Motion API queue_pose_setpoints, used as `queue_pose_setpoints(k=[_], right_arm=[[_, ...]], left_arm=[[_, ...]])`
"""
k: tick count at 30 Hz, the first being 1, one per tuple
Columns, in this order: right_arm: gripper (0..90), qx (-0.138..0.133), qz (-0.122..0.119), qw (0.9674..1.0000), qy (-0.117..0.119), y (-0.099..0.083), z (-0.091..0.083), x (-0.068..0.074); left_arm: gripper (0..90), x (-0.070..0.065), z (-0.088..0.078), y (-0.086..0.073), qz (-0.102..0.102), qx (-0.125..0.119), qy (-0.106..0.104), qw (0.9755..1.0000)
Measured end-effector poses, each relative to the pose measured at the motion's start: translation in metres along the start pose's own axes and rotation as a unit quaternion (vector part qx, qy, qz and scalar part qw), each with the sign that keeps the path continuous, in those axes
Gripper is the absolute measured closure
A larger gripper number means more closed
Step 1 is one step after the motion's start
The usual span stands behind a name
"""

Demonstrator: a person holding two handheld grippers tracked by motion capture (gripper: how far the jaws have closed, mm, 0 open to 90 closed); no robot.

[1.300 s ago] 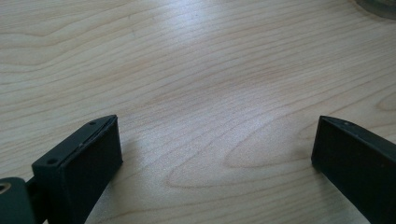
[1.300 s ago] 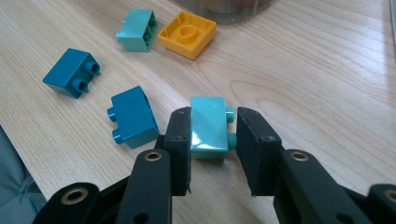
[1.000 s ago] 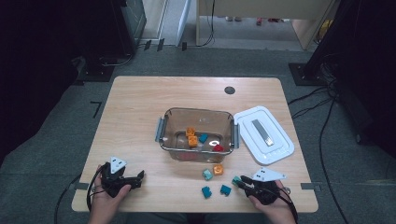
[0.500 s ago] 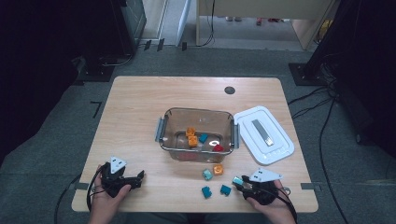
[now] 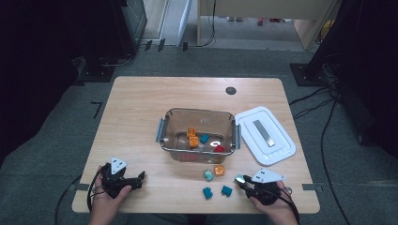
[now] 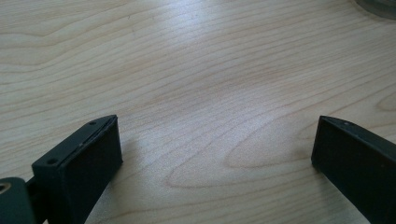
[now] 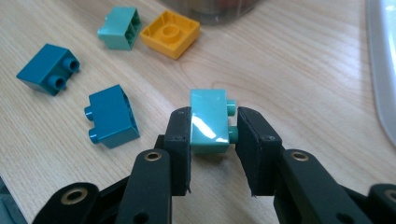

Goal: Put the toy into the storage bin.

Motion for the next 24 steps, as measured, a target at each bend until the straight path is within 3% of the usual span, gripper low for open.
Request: queue_pose_setpoints(k=[11,24], right_arm=[[67.8,-0.025,0.011,0.9996,0.006,0.017,-0.021,-0.003],[67.8,-0.062,0.012,0.9979,0.016,0.051,-0.056,-0.011]], left_arm=[[1.4,0.000,0.000,0.000,0.000,0.000,0.000,1.0000],[1.5,0.000,0.000,0.000,0.000,0.000,0.000,1.0000]])
Point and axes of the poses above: each handheld gripper's, and its own axes: z roughly forward along the jaws, y roughly out of its top, x roughly to its left, the point moved 7 cm from there along z, roughly forward along the jaws, and after that the axes turned 10 degrees about -y, right-handed, at the moved point
